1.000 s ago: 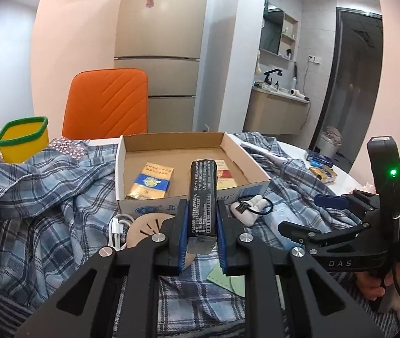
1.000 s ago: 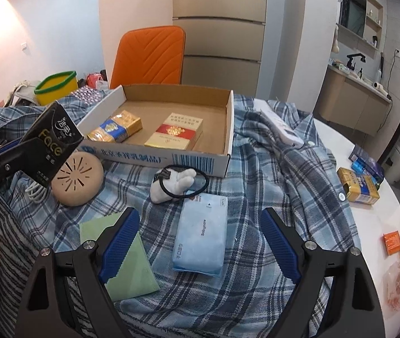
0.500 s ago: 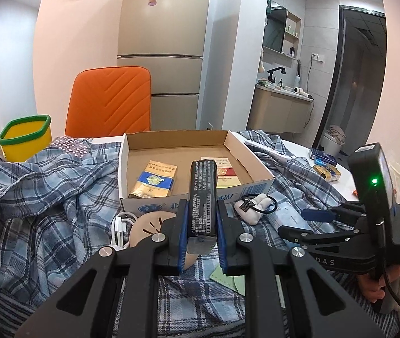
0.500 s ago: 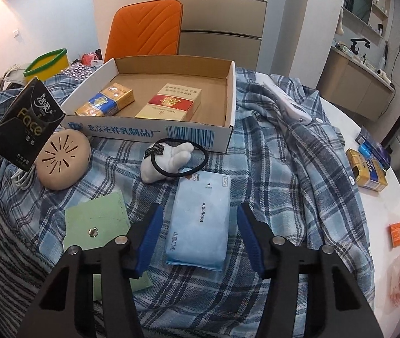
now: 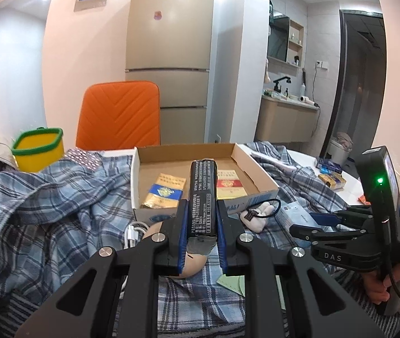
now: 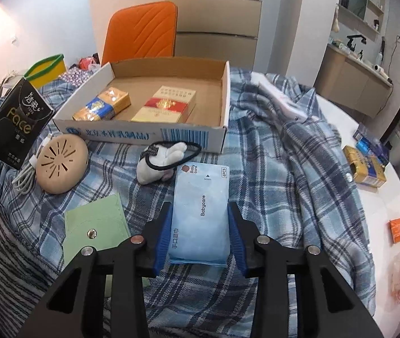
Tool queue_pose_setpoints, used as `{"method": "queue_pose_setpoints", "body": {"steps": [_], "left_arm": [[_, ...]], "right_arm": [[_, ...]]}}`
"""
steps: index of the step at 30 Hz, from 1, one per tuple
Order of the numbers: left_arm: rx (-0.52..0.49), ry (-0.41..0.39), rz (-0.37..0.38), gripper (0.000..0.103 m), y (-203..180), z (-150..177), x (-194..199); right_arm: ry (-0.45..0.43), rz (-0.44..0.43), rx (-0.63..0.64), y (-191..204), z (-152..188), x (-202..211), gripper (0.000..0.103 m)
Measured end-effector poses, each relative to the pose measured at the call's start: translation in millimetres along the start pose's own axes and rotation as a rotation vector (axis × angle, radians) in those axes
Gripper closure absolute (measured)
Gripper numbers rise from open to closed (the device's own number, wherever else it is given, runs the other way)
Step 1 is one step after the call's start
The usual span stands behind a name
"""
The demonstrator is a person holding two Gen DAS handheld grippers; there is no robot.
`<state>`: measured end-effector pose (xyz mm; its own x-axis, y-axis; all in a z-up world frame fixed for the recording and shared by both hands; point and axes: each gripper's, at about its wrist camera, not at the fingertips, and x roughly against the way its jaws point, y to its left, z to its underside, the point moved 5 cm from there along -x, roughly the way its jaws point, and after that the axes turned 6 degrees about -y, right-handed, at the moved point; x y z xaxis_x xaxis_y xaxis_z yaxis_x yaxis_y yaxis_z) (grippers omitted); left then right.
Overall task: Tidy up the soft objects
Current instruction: 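Lift the black Face pack and blue tissue packet toward the cardboard box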
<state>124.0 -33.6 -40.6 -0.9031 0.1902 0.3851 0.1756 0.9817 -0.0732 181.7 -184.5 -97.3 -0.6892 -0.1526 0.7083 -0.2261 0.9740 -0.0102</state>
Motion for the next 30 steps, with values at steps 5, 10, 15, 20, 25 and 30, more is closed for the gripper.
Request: {"method": "queue_pose_setpoints", "body": {"steps": [5, 10, 15, 20, 25, 30], "left_arm": [[-0.022, -0.033, -0.034, 0.086, 0, -8, 11], [0.007, -0.043, -0.018, 0.087, 0, -20, 24], [-0.02, -0.08, -0.057, 0.086, -1, -40, 39], [-0.014, -0.124, -0.076, 0.086, -1, -68, 49], [-0.041, -0.127, -0.096, 0.086, -4, -89, 40], [-0.034, -0.153, -0.094, 0.086, -8, -112, 42]], "right_arm": [[-0.048, 0.025, 0.002, -2, -6, 15, 0.063], [-0.094, 0.017, 0.003, -1, -14, 36, 0.063], [-0.133, 0.013, 0.01, 2, -28, 54, 0.063], [-0.222, 0.007, 0.065, 16, -55, 80, 0.063], [-0.299, -0.02, 0.079, 29, -87, 101, 0.063], [-0.382, -0.007, 0.083, 35, -122, 119, 0.063]]}}
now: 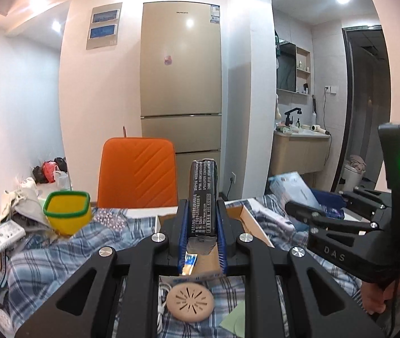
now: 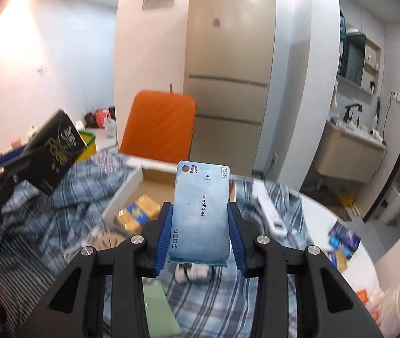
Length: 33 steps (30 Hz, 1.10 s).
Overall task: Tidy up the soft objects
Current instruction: 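Lift the black Face pack and blue tissue packet toward the cardboard box, then lower both held packs into the box and open both grippers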
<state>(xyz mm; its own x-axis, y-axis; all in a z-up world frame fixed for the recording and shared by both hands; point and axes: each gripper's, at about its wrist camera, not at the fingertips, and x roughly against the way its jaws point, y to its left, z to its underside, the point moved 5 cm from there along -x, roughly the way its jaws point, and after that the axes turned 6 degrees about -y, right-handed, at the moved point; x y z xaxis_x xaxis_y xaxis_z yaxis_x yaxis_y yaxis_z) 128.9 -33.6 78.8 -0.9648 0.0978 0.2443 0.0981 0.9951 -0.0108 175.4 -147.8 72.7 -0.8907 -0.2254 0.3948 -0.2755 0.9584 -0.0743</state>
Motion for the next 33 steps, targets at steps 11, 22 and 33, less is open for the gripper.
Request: {"method": "queue_pose_setpoints", "body": {"steps": [11, 22, 33], "left_arm": [[0.048, 0.057, -0.016, 0.086, 11, -28, -61], [0.028, 0.17, -0.054, 0.086, 11, 13, -115], [0.032, 0.293, 0.0, 0.086, -8, 66, -146]], "right_arm": [[-0.064, 0.07, -0.098, -21, -68, -23, 0.063], [0.09, 0.075, -0.083, -24, -27, -101, 0.063], [0.307, 0.042, -0.121, -32, 43, -161, 0.063]]}}
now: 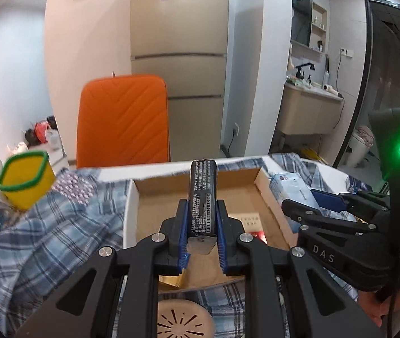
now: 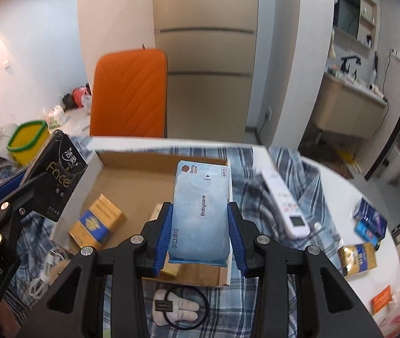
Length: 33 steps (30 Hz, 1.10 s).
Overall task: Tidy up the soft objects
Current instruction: 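Lower both held packs into the box and open both grippers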
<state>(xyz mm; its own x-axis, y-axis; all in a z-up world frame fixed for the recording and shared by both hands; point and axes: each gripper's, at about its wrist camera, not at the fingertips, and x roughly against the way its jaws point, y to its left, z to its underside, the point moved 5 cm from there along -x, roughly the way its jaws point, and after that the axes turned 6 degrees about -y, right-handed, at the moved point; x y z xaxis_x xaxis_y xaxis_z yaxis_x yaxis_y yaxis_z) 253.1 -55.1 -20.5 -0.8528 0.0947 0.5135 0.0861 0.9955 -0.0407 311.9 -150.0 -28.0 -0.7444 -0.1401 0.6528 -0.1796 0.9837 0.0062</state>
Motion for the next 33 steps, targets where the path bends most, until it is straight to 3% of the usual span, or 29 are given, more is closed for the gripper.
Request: {"method": "queue_pose_setpoints", "body": {"steps": [6, 14, 20, 25, 33], "left_arm": [[-0.008, 0.035, -0.003, 0.086, -2, 22, -20], [0.005, 0.093, 0.004, 0.086, 2, 34, -34], [0.003, 0.096, 0.015, 0.086, 3, 36, -36], [0.007, 0.103, 0.018, 0.086, 3, 38, -37], [0.021, 0.147, 0.029, 0.086, 4, 47, -50]], "right_arm": [[0.108, -0.042, -0.048, -10, 26, -26, 0.063], [0.18, -0.046, -0.055, -10, 43, -47, 0.063], [0.157, -0.045, -0.041, -8, 42, -47, 0.059], [0.118, -0.062, -0.043, -5, 37, -38, 0.039], [0.089, -0.032, -0.064, -14, 31, -32, 0.038]]}}
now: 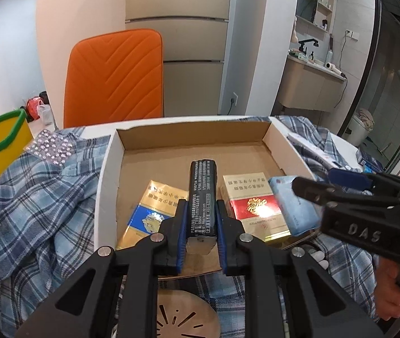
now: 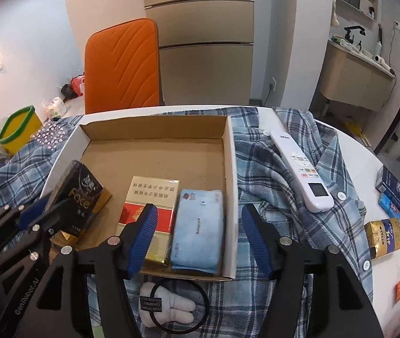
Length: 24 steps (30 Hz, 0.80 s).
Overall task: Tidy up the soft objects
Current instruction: 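Lower both held packs into the box and open both grippers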
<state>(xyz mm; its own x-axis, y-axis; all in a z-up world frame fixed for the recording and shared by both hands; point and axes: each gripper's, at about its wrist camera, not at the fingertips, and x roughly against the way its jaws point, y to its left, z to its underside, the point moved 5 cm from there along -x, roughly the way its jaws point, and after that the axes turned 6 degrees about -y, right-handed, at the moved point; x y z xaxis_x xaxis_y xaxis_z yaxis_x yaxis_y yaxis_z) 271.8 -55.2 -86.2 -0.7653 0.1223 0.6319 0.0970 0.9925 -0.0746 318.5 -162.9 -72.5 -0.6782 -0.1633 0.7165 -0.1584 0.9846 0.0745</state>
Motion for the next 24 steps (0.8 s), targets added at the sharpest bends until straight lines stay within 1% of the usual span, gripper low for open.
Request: {"method": "queue_pose_setpoints", "body": {"steps": [4, 9, 10, 11, 13, 15, 20, 24], "left_arm": [[0.012, 0.033, 0.007, 0.087, 2, 5, -9], [0.008, 0.049, 0.002, 0.086, 1, 8, -12], [0.004, 0.05, -0.003, 0.078, 1, 8, -12], [0.001, 0.047, -0.005, 0.058, 1, 8, -12], [0.001, 0.015, -0.006, 0.031, 2, 5, -8], [0.001, -0.019, -0.008, 0.031, 2, 2, -2], [-0.009, -0.053, -0.005, 0.031, 3, -6, 12], [-0.04, -0.121, -0.019, 0.031, 3, -18, 37]], "right_arm": [[-0.005, 0.004, -0.008, -4, -1, 0, 0.038], [-0.013, 0.013, 0.0, -5, -2, 1, 0.038], [-0.013, 0.011, -0.003, -6, -2, 1, 0.038], [-0.013, 0.01, -0.004, -6, -2, 1, 0.038], [-0.016, 0.011, -0.004, -6, -2, 2, 0.038], [-0.021, 0.012, -0.004, -6, -3, 4, 0.038], [-0.045, 0.007, -0.012, -8, -8, 14, 0.038], [-0.086, 0.01, -0.011, -9, -14, 32, 0.038]]}}
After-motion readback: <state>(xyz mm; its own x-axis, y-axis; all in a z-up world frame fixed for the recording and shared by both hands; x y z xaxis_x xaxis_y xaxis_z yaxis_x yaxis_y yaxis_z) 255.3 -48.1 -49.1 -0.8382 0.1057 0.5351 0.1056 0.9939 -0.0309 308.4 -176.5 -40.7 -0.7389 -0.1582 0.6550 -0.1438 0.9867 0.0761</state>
